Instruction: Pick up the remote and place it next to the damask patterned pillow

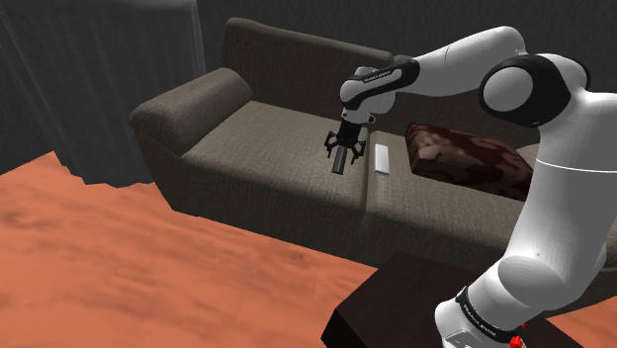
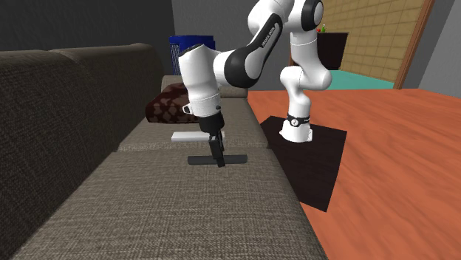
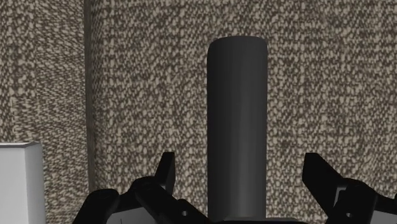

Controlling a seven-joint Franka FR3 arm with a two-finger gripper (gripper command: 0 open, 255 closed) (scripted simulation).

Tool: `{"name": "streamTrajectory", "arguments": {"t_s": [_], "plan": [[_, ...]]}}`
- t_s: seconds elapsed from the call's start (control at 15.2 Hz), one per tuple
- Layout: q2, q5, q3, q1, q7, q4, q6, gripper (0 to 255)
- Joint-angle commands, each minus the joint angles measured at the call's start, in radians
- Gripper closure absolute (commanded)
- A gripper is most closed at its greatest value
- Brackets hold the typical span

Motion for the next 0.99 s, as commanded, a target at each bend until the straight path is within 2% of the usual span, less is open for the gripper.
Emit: {"name": "streamTrajectory", "arguments": {"t_s": [0.0, 0.13, 0.2, 0.92], "plan": [[0.0, 0.0, 0.0, 0.0, 0.0, 0.0, 0.001, 0], [0.0, 0.0, 0.0, 0.0, 0.0, 0.0, 0.001, 0], [0.0, 0.0, 0.0, 0.0, 0.0, 0.0, 0.001, 255], [-0.013, -0.002, -0.001, 0.0, 0.004, 0.008, -0.021, 255]]}}
